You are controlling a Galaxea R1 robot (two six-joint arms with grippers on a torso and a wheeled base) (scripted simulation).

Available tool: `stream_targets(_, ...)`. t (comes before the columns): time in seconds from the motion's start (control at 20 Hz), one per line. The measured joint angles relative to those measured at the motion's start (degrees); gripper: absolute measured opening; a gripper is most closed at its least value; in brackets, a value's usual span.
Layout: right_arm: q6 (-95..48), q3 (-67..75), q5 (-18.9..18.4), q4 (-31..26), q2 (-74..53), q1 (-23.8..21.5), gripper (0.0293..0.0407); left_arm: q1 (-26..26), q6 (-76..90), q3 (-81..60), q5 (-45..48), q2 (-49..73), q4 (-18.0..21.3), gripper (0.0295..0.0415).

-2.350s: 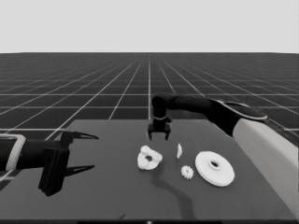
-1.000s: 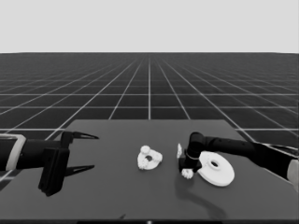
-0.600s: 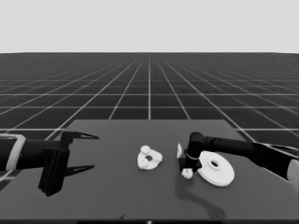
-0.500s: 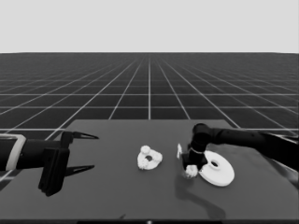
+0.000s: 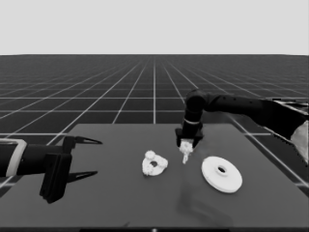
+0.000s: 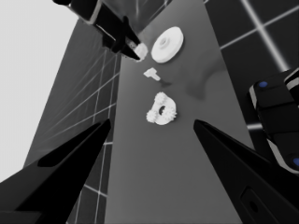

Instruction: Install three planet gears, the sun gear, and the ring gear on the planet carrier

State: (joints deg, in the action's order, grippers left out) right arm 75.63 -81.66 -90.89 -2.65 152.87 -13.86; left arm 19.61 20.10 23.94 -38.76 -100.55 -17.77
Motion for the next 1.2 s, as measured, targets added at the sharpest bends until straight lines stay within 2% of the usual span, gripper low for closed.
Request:
stream_targets(0.1, -3.76, -19.03, -0.04, 0.2, 18.96, 0.25, 0.031, 0.0, 0.0, 0.0, 0.0, 0.0, 0.0, 0.0385)
stream_targets(0.25, -9.91, -33.32, -0.3, 0.4, 27.88, 0.41, 0.031, 0.0, 0.0, 0.0, 0.0, 0.0, 0.0, 0.0385)
stream_targets(0.45, -12.02, -37.77, -0.39, 0.49, 30.2, 0.48, 0.031, 0.0, 0.0, 0.0, 0.0, 0.0, 0.0, 0.0385)
stream_targets(0.5, -11.66, -37.11, 2.74, 6.75, 29.96, 6.22, 0.031, 0.0, 0.0, 0.0, 0.0, 0.0, 0.0, 0.0385)
stream_targets(0.55, -12.55, -38.8, 4.62, 10.51, 30.53, 11.32, 0.031, 0.0, 0.0, 0.0, 0.0, 0.0, 0.0, 0.0385)
stream_targets(0.65, -14.92, -43.14, 6.81, 13.67, 32.06, 15.62, 0.031, 0.0, 0.0, 0.0, 0.0, 0.0, 0.0, 0.0385)
stream_targets(0.8, -16.34, -45.81, 7.94, 14.8, 32.13, 17.11, 0.031, 0.0, 0.0, 0.0, 0.0, 0.0, 0.0, 0.0385)
stream_targets(1.2, -14.42, -46.31, 8.19, 15.0, 32.13, 17.63, 0.0309, 0.0, 0.0, 0.0, 0.0, 0.0, 0.0, 0.0385)
